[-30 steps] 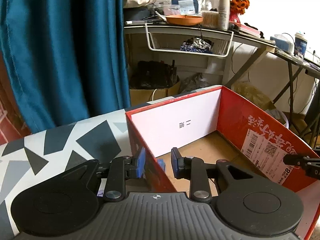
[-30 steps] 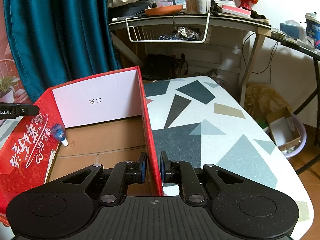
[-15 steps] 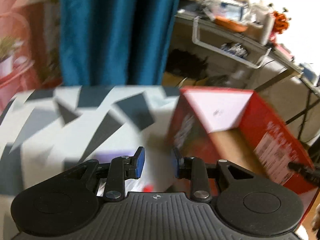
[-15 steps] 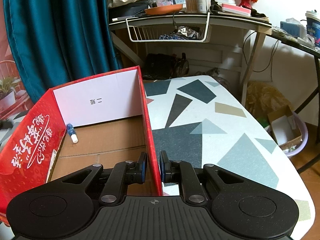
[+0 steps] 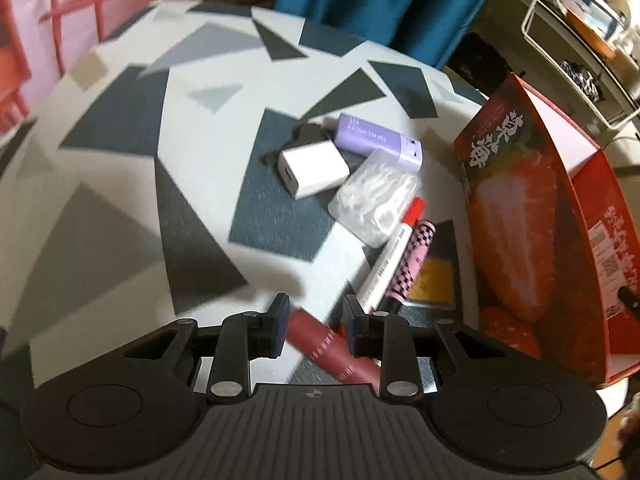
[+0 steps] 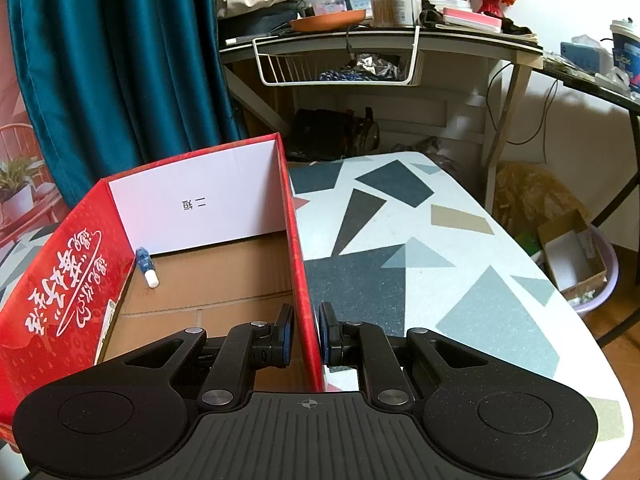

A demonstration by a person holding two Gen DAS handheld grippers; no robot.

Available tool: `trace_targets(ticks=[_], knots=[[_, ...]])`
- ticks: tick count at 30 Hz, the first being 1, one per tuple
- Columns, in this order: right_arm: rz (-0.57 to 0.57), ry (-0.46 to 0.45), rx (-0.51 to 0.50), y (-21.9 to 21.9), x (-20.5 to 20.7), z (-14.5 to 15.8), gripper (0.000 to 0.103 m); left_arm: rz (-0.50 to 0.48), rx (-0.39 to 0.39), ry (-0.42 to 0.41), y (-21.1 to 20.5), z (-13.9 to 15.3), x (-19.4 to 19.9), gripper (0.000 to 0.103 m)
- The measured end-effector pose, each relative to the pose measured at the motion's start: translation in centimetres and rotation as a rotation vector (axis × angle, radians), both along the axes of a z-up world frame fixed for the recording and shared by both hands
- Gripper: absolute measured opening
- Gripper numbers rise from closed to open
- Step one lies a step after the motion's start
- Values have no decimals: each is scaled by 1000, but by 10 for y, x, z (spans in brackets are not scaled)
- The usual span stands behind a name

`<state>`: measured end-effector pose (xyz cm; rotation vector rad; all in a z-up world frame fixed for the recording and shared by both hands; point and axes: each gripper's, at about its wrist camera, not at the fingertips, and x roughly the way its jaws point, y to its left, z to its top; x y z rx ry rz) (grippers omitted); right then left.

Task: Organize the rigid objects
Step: 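Return the left tool and grasp the dark red Roll-On tube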

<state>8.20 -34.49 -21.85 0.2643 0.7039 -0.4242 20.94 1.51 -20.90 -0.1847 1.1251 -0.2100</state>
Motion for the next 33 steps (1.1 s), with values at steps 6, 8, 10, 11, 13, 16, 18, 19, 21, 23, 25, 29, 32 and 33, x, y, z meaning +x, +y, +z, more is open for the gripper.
trace_targets(ticks=[6, 8, 10, 11, 13, 16, 18, 19, 21, 23, 25, 29, 32, 33], knots=[[2, 0, 1, 0, 0, 0, 13, 54, -67, 91, -1, -11, -8, 32], [1, 1, 0, 0, 0, 0, 13, 66, -55, 105, -3, -11, -7, 32], [1, 0, 2, 0, 0, 0, 13, 88, -48, 120, -3, -12, -4, 32], [1, 0, 2, 0, 0, 0, 13, 92, -44, 129, -3, -13, -4, 32], [2, 0, 3, 0, 0, 0, 13, 98, -37, 136, -2, -14, -2, 32], [1, 1, 1, 0, 0, 0, 13, 111, -39, 132, 0, -17, 0, 32], [1, 1, 0, 0, 0, 0, 13, 111, -37, 107, 0, -20, 1, 29], [1, 1, 1, 0, 0, 0, 13, 111, -37, 96, 1, -19, 1, 26], [3, 2, 2, 1, 0, 0, 13, 101, -23, 67, -1, -18, 3, 23], [3, 4, 3, 1, 1, 1, 13, 98, -4, 43, -3, -16, 5, 22], [3, 4, 1, 1, 1, 1, 13, 101, 4, 29, -4, -16, 9, 22], [3, 4, 3, 1, 1, 0, 13, 86, 30, -4, -6, -15, 15, 22], [3, 4, 0, 0, 1, 0, 13, 76, 46, -25, -8, -16, 20, 22], [3, 4, 1, 0, 1, 0, 13, 73, 50, -30, -9, -16, 22, 22]])
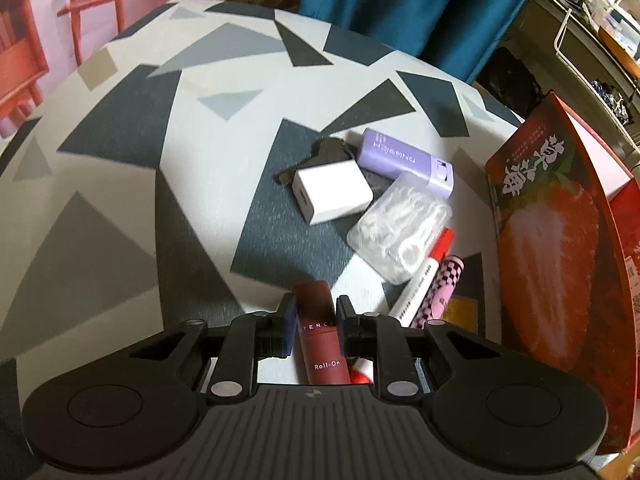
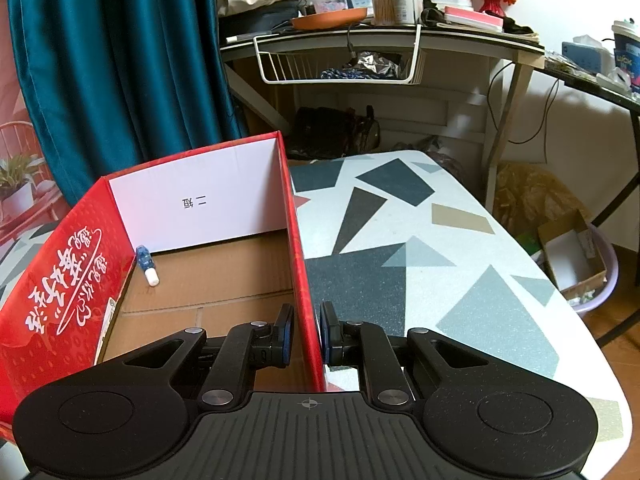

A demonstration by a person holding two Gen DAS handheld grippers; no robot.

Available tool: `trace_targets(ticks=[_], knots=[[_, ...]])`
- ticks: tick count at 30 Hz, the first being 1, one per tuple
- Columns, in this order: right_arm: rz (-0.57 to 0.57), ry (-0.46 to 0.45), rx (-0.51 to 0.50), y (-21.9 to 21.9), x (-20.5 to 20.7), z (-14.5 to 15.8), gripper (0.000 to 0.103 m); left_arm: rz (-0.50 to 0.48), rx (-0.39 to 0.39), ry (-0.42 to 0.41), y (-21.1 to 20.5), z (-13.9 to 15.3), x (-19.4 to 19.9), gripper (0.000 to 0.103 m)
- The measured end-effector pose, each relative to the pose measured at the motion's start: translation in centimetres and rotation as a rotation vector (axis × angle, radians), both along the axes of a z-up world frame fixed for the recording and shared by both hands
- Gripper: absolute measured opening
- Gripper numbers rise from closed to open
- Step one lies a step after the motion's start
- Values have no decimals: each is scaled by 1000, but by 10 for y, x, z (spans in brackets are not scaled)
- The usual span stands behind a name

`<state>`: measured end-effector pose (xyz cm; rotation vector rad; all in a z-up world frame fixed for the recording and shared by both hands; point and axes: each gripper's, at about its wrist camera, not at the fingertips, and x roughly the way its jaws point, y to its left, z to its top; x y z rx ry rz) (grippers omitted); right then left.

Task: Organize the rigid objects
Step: 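Return the left tool and grasp the dark red Roll-On tube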

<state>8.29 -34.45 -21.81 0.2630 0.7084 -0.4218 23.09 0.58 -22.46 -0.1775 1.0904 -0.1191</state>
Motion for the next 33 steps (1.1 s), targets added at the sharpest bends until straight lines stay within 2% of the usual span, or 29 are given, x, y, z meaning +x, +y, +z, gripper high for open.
trace_targets(ticks=[5, 8, 10, 13, 22, 29, 33], knots=[[0, 1, -1, 0, 0, 0, 13, -38, 35, -50, -8, 0, 11, 21], [-2, 1, -2, 0, 0, 0, 13, -94, 68, -145, -16, -3, 16, 20], [-1, 1, -3, 0, 0, -1, 13, -105, 62, -195, -16, -6, 19, 20], [-1, 2, -2, 0, 0, -1, 13, -118, 22, -205, -10, -7, 21, 21], [0, 0, 0, 0, -1, 0, 13, -173, 104, -274, -11, -2, -2, 22], [0, 0, 0, 0, -1, 0, 13, -169, 119, -318, -19, -8, -13, 22], [1, 0, 1, 0, -1, 0, 14, -155, 98, -337, -17, -12, -18, 22]])
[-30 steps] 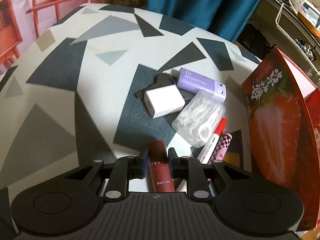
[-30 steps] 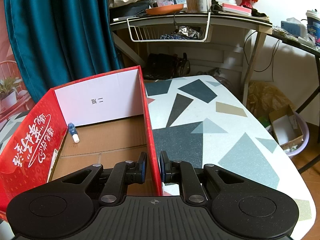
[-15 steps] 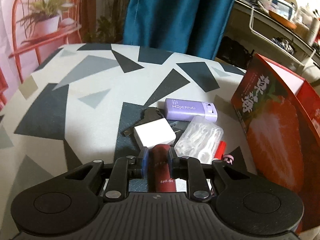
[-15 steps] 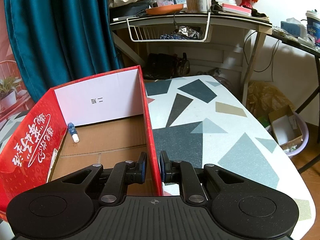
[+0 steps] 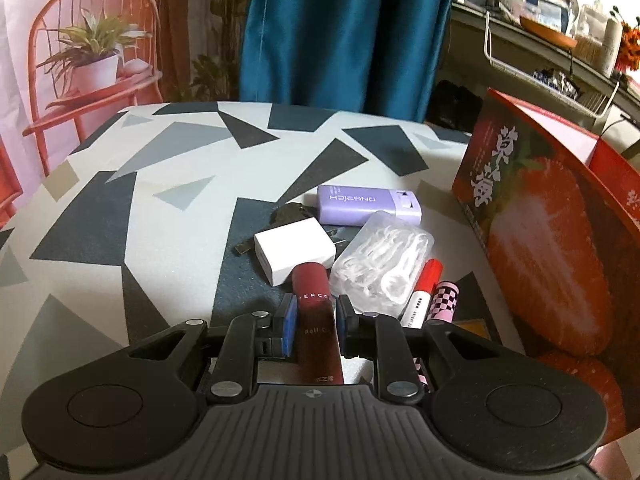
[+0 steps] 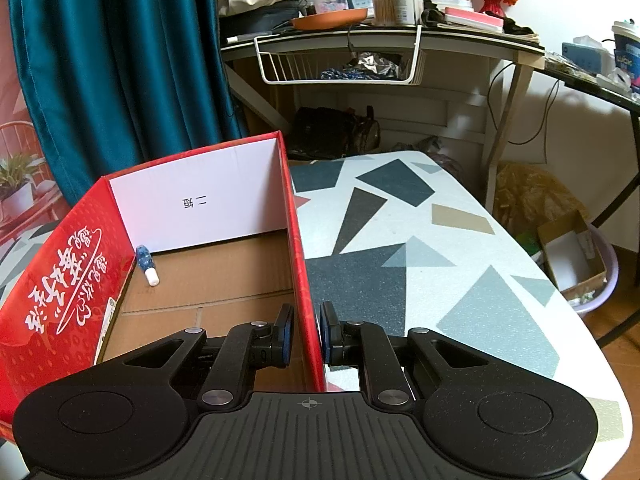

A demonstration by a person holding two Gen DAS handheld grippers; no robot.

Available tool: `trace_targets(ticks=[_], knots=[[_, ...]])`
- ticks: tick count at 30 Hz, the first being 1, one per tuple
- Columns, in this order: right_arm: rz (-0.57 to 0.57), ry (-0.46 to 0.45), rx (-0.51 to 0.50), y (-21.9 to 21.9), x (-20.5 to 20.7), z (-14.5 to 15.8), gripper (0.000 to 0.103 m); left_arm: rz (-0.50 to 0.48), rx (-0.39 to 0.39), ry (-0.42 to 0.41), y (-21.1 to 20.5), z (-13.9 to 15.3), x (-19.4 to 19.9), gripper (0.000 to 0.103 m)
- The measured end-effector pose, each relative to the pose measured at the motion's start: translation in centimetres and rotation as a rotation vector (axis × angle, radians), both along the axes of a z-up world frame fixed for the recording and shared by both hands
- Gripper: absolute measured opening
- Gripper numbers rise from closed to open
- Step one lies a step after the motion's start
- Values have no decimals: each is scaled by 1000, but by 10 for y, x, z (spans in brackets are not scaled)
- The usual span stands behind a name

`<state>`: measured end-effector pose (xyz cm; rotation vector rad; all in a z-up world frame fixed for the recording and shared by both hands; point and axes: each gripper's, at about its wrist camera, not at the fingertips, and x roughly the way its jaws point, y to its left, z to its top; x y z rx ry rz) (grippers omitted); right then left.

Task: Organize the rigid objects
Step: 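Return the left tool and grasp the dark red Roll-On tube, then carry the dark red tube with the left gripper into the red box and release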

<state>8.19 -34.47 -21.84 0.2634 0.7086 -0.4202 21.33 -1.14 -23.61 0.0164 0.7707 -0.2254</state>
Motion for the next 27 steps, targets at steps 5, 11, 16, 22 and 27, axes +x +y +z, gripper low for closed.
trace_targets(ticks=[5, 11, 16, 22, 27], knots=[[0, -1, 0, 0, 0, 0, 14, 15, -23, -13, 3, -3, -1, 23], [1, -1, -1, 0, 0, 0, 14, 19, -4, -36, 1, -7, -8, 25], [1, -1, -1, 0, 0, 0, 14, 18, 28, -45, -2, -10, -8, 26], [1, -1, -2, 0, 0, 0, 14, 26, 50, -51, 0, -17, -9, 26], [1, -1, -2, 0, 0, 0, 14, 21, 58, -72, -1, -18, -12, 26]])
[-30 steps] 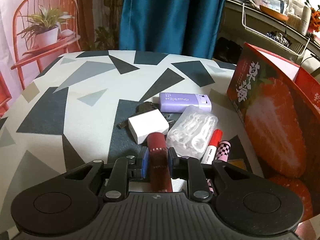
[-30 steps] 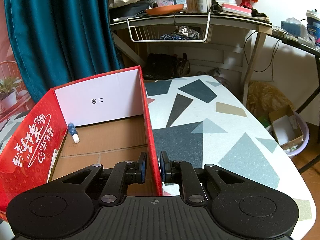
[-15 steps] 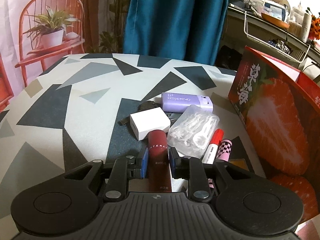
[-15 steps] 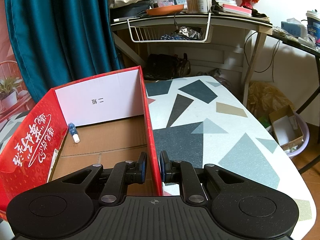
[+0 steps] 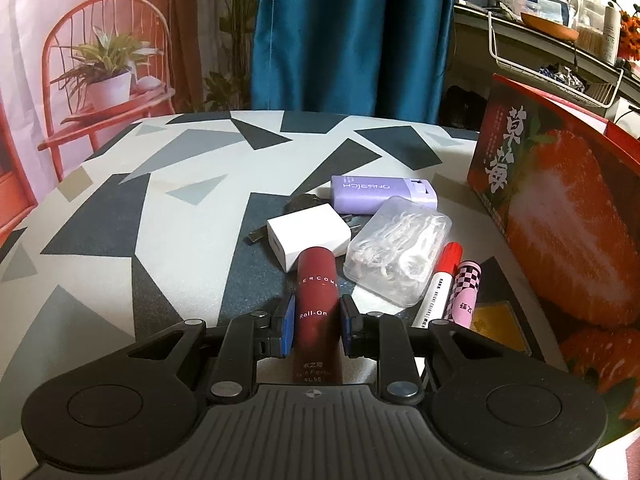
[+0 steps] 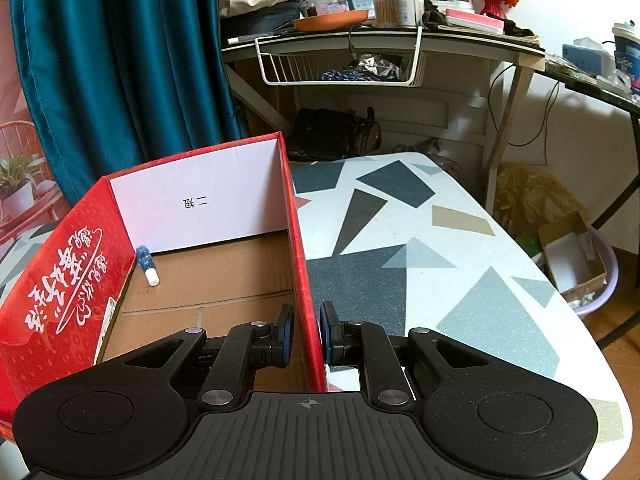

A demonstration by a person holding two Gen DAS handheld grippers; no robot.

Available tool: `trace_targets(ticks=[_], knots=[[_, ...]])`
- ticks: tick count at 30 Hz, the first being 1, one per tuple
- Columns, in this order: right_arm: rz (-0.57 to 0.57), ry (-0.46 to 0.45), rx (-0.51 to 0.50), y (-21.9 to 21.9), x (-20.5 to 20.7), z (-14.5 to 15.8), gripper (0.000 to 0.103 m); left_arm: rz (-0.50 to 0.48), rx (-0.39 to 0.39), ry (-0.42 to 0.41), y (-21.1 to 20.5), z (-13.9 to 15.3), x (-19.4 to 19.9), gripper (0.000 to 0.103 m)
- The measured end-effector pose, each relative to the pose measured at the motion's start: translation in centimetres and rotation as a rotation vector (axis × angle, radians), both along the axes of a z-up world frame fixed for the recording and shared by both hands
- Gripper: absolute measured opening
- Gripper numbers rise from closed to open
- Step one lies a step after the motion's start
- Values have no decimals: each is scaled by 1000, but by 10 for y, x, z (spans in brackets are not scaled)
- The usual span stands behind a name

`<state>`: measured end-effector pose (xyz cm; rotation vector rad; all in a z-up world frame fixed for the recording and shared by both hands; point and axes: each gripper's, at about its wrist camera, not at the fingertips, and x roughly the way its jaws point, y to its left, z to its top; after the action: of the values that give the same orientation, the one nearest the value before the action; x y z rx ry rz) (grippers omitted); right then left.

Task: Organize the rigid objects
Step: 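Carry the dark red tube with the left gripper into the red box and release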

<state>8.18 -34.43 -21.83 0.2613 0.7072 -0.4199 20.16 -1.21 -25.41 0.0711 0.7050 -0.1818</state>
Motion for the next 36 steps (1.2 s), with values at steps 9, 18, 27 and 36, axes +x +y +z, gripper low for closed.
trace_targets(ticks=[9, 18, 27, 36], knots=[[0, 0, 0, 0, 0, 0, 14, -24, 29, -10, -2, 0, -2, 24], [0, 0, 0, 0, 0, 0, 14, -25, -62, -35, 10, 10, -1, 24], [1, 2, -3, 1, 1, 0, 14, -104, -141, -95, 7, 39, 3, 24], [0, 2, -4, 1, 1, 1, 14, -266, -223, -156, -26, 81, 17, 24]])
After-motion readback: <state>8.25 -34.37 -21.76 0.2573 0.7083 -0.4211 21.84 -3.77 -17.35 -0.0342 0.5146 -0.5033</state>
